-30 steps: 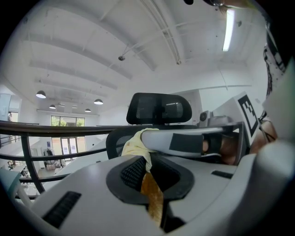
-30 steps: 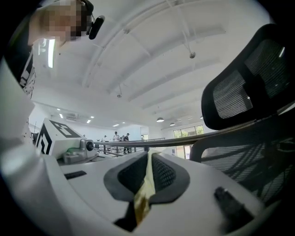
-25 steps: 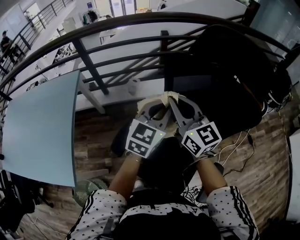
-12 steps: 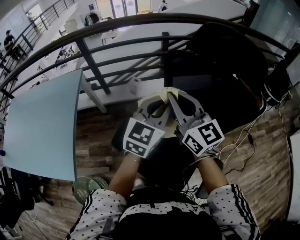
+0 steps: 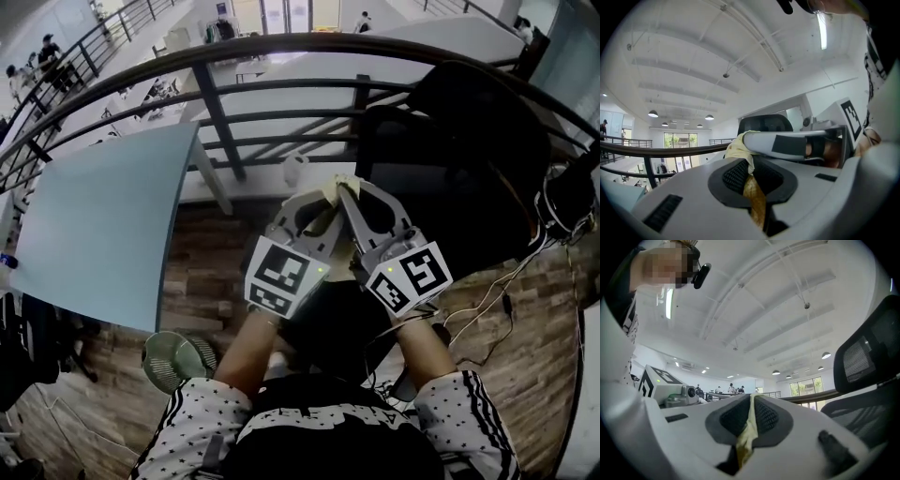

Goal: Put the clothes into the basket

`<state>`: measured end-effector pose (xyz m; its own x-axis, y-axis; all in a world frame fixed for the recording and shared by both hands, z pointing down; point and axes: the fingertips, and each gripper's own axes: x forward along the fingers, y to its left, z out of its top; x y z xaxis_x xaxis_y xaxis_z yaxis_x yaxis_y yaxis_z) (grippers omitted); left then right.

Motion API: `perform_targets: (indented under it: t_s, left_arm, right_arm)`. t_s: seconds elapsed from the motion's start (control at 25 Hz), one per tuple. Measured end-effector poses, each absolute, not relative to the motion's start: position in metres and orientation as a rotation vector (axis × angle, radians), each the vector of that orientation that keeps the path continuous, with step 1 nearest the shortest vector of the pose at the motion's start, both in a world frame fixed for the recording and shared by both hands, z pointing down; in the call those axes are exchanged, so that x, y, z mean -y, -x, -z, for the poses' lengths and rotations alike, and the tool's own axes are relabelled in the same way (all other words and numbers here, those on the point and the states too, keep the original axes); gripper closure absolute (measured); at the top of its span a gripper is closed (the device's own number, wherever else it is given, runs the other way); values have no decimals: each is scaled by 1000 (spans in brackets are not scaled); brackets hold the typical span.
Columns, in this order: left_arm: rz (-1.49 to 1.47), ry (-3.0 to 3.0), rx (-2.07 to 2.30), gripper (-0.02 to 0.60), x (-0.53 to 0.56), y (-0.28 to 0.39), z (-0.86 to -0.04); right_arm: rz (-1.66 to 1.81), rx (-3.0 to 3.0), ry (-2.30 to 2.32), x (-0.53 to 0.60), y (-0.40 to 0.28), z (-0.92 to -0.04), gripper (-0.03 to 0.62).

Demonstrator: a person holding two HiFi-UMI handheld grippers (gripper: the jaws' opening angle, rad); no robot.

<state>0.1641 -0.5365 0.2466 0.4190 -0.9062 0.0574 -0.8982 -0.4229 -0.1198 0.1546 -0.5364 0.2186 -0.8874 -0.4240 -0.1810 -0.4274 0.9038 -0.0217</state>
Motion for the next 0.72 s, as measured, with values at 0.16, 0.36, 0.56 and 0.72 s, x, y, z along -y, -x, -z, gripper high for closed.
perform_targets:
  t_s: [0.16, 0.36, 0.56, 0.72]
  left_arm:
    - [173, 2527, -1735, 545, 523, -141, -244]
    - [172, 2441, -1845, 545, 503, -111, -241]
    - [181, 2373, -1931, 545, 481, -81, -241]
    - [174, 2338, -1968, 545, 470, -58, -240]
  right_arm:
    - [-25, -2899, 548, 522, -131, -216, 560]
    - [-28, -2918, 411, 500, -102, -213, 560]
    - [-21, -2932, 307, 478, -72, -213, 560]
    - [-25, -2934, 257, 466, -48, -212, 560]
